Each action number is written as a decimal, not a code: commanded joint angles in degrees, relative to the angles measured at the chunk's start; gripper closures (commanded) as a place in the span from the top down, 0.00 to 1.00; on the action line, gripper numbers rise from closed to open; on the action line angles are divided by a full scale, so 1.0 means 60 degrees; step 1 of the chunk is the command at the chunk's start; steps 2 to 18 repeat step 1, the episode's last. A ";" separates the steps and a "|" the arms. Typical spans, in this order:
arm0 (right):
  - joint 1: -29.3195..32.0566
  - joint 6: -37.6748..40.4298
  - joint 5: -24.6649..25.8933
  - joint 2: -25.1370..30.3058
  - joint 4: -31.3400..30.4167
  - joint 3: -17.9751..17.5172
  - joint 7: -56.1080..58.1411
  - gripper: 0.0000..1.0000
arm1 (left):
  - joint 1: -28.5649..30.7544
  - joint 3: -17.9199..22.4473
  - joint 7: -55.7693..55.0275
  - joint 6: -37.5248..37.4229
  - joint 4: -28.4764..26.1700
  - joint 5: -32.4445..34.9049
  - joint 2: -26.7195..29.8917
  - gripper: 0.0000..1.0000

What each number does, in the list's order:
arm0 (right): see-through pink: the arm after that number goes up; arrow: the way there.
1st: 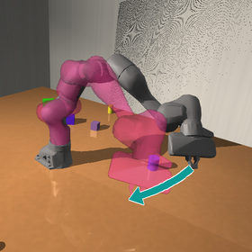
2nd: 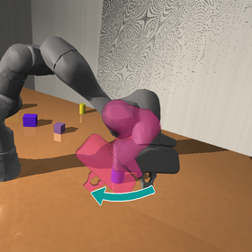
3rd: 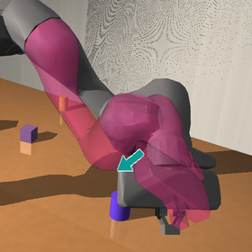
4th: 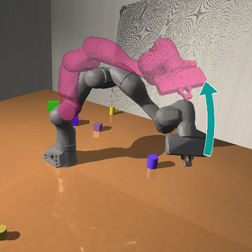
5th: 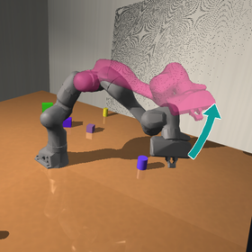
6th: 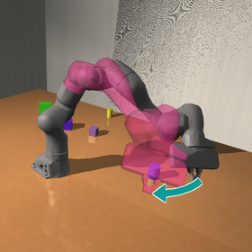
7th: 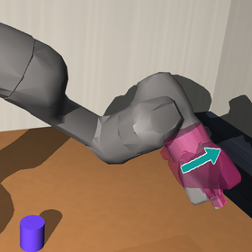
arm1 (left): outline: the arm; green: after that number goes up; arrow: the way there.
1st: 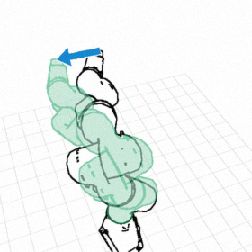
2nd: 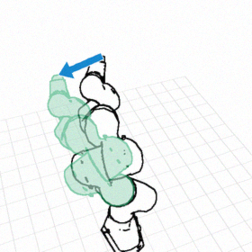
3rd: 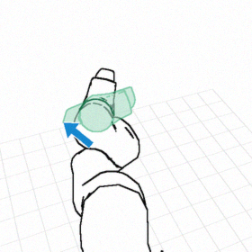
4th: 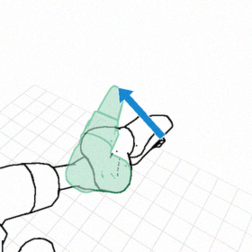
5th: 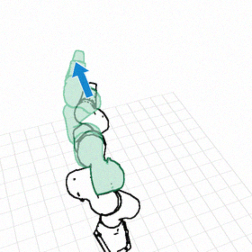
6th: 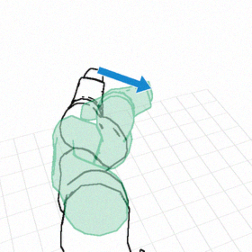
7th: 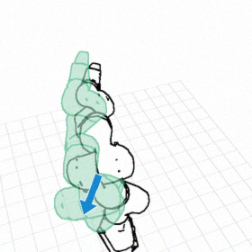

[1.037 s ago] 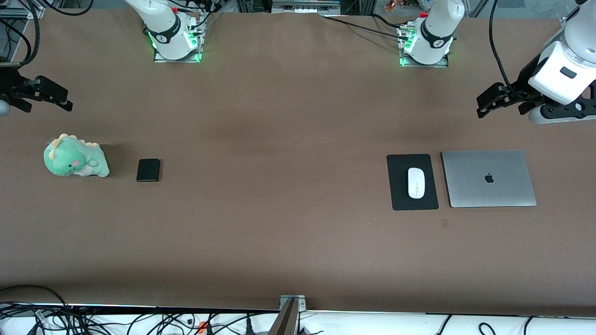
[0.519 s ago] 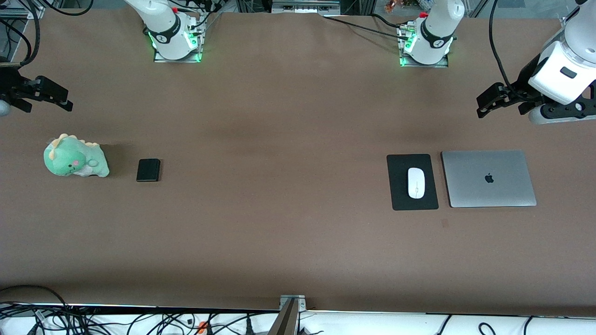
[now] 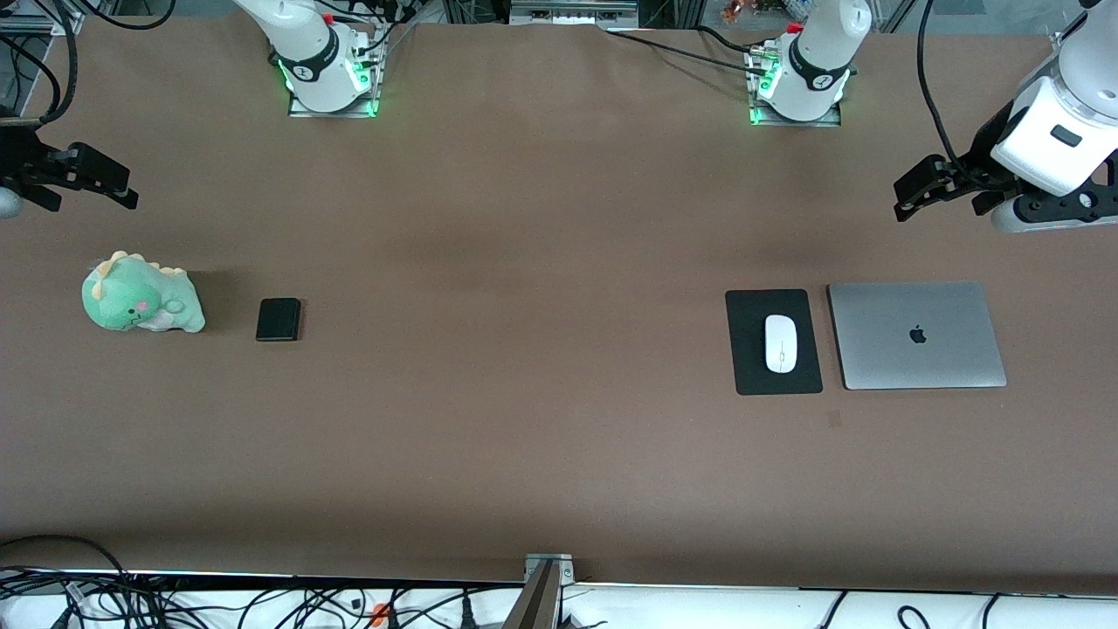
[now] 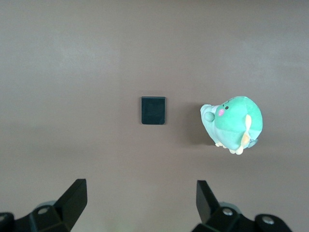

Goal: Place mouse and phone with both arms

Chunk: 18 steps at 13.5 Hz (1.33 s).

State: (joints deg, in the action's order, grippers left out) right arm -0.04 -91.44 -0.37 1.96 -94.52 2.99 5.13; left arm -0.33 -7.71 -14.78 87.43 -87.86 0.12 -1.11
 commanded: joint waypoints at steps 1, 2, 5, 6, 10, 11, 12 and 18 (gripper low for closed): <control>0.0037 0.0210 0.0149 -0.0106 0.0256 -0.0088 -0.0123 1.00 | -0.0019 -0.0018 -0.0071 -0.0246 0.0259 -0.0152 -0.0005 1.00; 0.0037 0.0210 0.0149 -0.0106 0.0256 -0.0088 -0.0123 1.00 | -0.0019 -0.0018 -0.0071 -0.0246 0.0259 -0.0152 -0.0005 1.00; 0.0037 0.0210 0.0149 -0.0106 0.0256 -0.0088 -0.0123 1.00 | -0.0019 -0.0018 -0.0071 -0.0246 0.0259 -0.0152 -0.0005 1.00; 0.0037 0.0210 0.0149 -0.0106 0.0256 -0.0088 -0.0123 1.00 | -0.0019 -0.0018 -0.0071 -0.0246 0.0259 -0.0152 -0.0005 1.00; 0.0037 0.0210 0.0149 -0.0106 0.0256 -0.0088 -0.0123 1.00 | -0.0019 -0.0018 -0.0071 -0.0246 0.0259 -0.0152 -0.0005 1.00; 0.0037 0.0210 0.0149 -0.0106 0.0256 -0.0088 -0.0123 1.00 | -0.0019 -0.0018 -0.0071 -0.0246 0.0259 -0.0152 -0.0005 1.00; 0.0037 0.0210 0.0149 -0.0106 0.0256 -0.0088 -0.0123 1.00 | -0.0019 -0.0018 -0.0071 -0.0246 0.0259 -0.0152 -0.0005 1.00; 0.0037 0.0210 0.0149 -0.0106 0.0256 -0.0088 -0.0123 1.00 | -0.0019 -0.0018 -0.0071 -0.0246 0.0259 -0.0152 -0.0005 1.00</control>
